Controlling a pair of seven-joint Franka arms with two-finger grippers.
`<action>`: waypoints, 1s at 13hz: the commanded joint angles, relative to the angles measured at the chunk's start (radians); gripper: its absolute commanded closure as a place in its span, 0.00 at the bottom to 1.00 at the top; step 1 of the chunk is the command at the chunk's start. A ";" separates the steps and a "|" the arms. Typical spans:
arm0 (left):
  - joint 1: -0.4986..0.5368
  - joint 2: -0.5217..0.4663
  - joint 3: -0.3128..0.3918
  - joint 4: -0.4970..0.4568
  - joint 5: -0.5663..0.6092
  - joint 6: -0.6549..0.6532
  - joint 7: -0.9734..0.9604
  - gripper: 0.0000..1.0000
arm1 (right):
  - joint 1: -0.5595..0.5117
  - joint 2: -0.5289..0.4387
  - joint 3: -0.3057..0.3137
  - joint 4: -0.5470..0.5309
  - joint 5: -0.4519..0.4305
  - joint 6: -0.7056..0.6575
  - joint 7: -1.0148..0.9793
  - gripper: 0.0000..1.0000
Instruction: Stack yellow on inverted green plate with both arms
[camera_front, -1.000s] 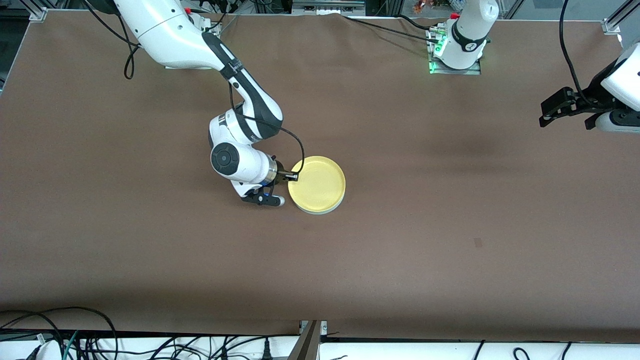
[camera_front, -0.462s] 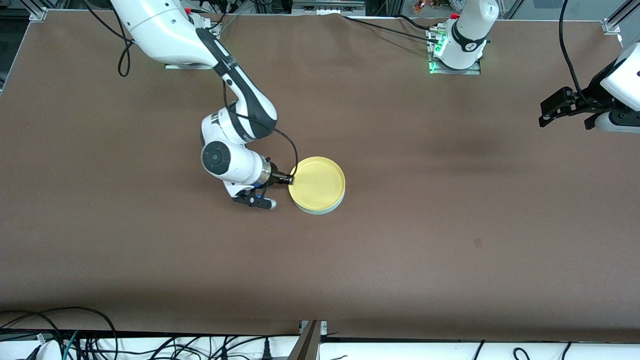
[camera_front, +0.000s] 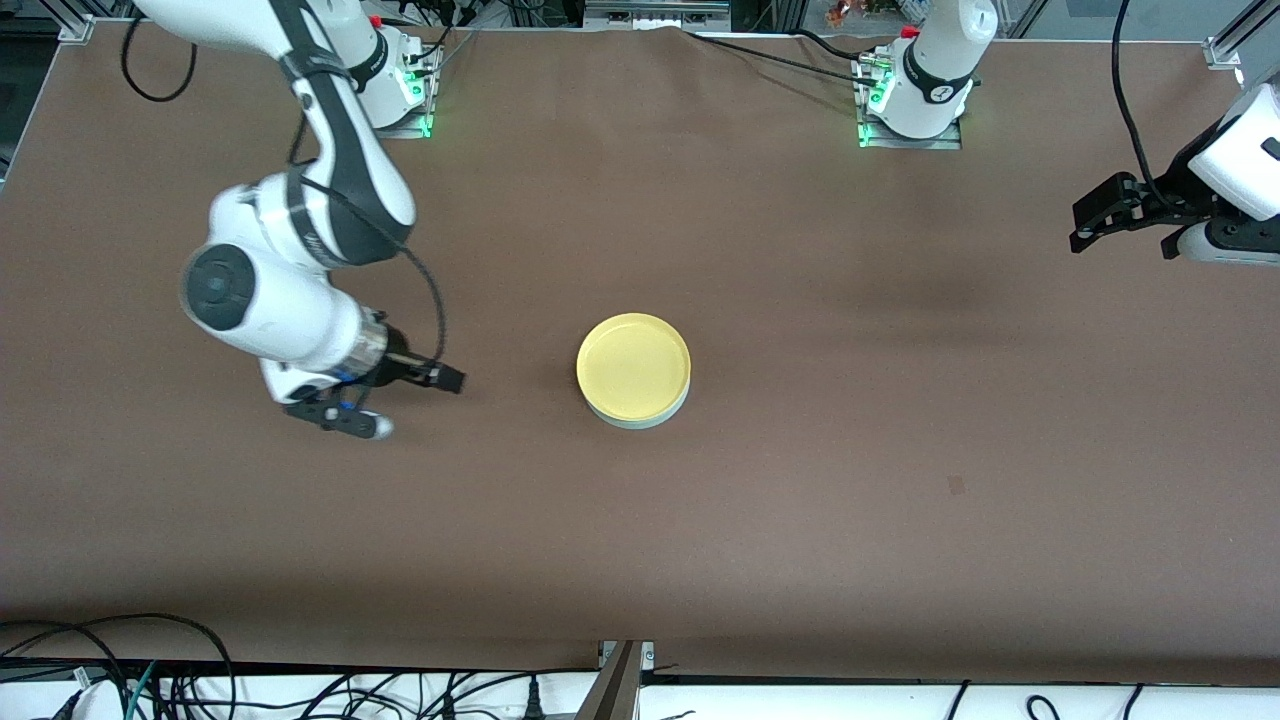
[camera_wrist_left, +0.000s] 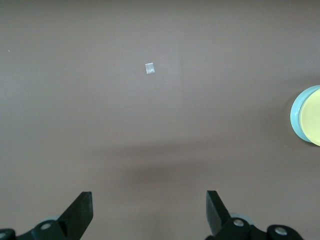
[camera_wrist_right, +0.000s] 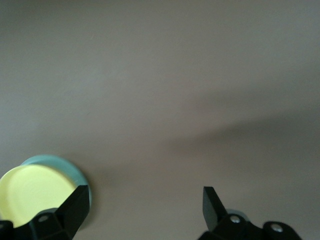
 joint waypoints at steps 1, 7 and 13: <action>0.001 0.006 -0.006 0.025 -0.004 -0.019 0.012 0.00 | 0.007 -0.061 -0.078 0.024 -0.065 -0.092 -0.106 0.00; 0.000 0.006 -0.009 0.025 -0.003 -0.019 0.011 0.00 | -0.074 -0.231 -0.134 0.051 -0.055 -0.405 -0.374 0.00; 0.000 0.006 -0.015 0.026 -0.004 -0.018 0.012 0.00 | -0.404 -0.417 0.167 -0.114 -0.139 -0.503 -0.392 0.00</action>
